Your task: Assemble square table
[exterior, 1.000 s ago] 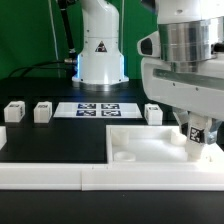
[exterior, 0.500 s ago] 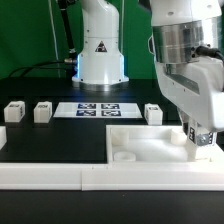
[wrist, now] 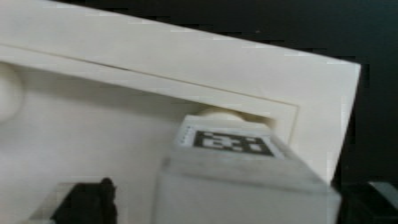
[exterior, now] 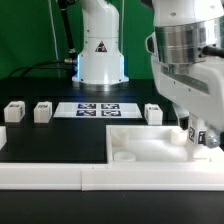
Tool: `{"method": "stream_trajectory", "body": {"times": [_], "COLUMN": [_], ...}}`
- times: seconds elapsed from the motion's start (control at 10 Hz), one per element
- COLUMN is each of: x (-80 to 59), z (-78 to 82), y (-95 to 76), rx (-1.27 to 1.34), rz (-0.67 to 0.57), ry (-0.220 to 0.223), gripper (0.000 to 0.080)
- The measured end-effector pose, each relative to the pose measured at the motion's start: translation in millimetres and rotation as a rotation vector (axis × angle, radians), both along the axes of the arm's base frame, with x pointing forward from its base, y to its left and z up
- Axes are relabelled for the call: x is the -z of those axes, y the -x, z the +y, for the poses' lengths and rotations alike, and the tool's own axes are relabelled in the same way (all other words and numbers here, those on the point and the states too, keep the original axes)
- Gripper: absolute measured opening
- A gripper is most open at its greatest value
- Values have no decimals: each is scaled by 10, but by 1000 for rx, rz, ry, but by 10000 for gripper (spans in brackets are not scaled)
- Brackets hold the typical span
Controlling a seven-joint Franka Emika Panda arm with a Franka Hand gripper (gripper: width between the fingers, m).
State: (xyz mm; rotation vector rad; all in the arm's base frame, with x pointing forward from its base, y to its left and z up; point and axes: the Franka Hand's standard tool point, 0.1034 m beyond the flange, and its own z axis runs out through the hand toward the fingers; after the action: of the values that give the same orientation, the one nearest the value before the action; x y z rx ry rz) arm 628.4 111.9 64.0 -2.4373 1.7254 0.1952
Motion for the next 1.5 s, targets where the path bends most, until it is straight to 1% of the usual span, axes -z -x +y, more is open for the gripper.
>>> {"method": "stream_trajectory", "body": {"times": [0.1, 0.2, 0.5, 0.6, 0.8, 0.9, 1.0, 1.1, 1.2, 1.3, 1.4, 1.5], "x": [-26, -14, -9, -23, -32, -31, -38, -26, -22, -20, 3, 3], "z": [24, 15, 12, 44, 110, 99, 75, 82, 83, 85, 43, 41], "y": [18, 14, 20, 16, -13, -33, -48, -40, -40, -38, -20, -21], "rx": [-171, -224, -471, -601, -839, -960, -968, -945, -918, -851, -757, -676], "rz": [-8, -22, -67, -88, -142, -188, -215, -207, -203, -192, -168, -156], "ry": [5, 3, -1, 0, 28, 38, 52, 51, 50, 49, 53, 52], "gripper": [632, 646, 649, 649, 649, 649, 649, 612, 612, 432, 293, 293]}}
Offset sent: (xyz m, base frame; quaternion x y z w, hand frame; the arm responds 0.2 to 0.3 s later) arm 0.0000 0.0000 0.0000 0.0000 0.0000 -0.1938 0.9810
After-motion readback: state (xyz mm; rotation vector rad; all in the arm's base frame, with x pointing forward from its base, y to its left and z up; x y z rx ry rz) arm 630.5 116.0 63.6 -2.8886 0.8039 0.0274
